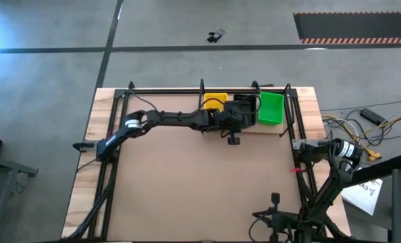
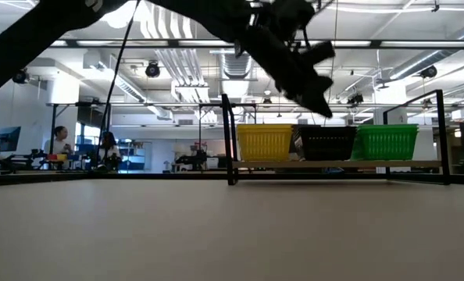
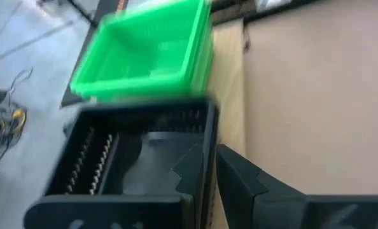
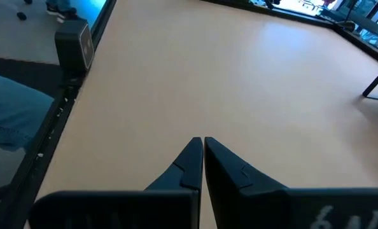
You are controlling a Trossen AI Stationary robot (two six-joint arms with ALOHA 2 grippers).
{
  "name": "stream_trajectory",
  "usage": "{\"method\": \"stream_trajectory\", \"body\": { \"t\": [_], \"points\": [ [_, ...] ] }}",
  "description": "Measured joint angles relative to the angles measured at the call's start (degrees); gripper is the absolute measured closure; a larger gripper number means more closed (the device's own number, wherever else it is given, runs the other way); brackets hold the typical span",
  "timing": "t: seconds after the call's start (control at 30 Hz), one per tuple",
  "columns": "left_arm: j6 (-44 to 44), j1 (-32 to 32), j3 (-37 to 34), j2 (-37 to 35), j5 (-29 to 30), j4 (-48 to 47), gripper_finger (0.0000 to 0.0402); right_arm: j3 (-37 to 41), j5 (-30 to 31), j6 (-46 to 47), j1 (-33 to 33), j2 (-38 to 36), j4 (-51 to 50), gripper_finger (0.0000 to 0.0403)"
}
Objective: Stack baskets on shelf by color
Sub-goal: Stack the black bin on top of the black bins on the shelf
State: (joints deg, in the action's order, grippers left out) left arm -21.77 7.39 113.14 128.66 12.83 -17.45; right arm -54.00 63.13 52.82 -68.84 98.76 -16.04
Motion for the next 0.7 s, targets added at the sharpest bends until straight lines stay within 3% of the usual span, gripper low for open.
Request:
{"method": "stream_trajectory", "body": {
  "t": [0.27,0.53,0.7],
  "points": [
    [0.0,1.0,-0.2,2.4,0.7,1.5,0.0375,0.0,0.0,0.6,0.0,0.0,0.0,0.0394],
    [0.5,1.3,-1.0,5.0,0.8,13.9,0.0376,0.0,0.0,0.6,0.0,0.0,0.0,0.0394],
    [2.0,1.4,-1.2,6.0,0.8,15.8,0.0376,0.0,0.0,1.2,0.0,0.0,0.0,0.0394]
  ]
}}
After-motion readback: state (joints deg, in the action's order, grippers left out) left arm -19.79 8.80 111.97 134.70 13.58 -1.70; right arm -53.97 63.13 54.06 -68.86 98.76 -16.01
